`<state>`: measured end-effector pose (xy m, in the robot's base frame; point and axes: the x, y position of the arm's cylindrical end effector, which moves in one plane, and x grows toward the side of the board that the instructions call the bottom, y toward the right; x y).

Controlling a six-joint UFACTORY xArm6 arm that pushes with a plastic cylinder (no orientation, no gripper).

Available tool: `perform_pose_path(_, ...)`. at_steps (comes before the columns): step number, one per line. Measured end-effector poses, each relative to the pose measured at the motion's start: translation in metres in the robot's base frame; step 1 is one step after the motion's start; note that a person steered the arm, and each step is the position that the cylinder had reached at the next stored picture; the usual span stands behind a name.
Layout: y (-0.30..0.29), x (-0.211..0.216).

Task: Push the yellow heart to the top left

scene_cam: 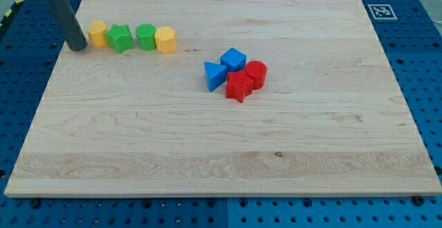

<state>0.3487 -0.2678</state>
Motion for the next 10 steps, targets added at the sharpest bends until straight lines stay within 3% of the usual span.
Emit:
perform_pose_path(3, 0.012, -0.012)
perform_pose_path(6, 0.06, -0.027)
perform_pose_path(10, 0.06, -0.054)
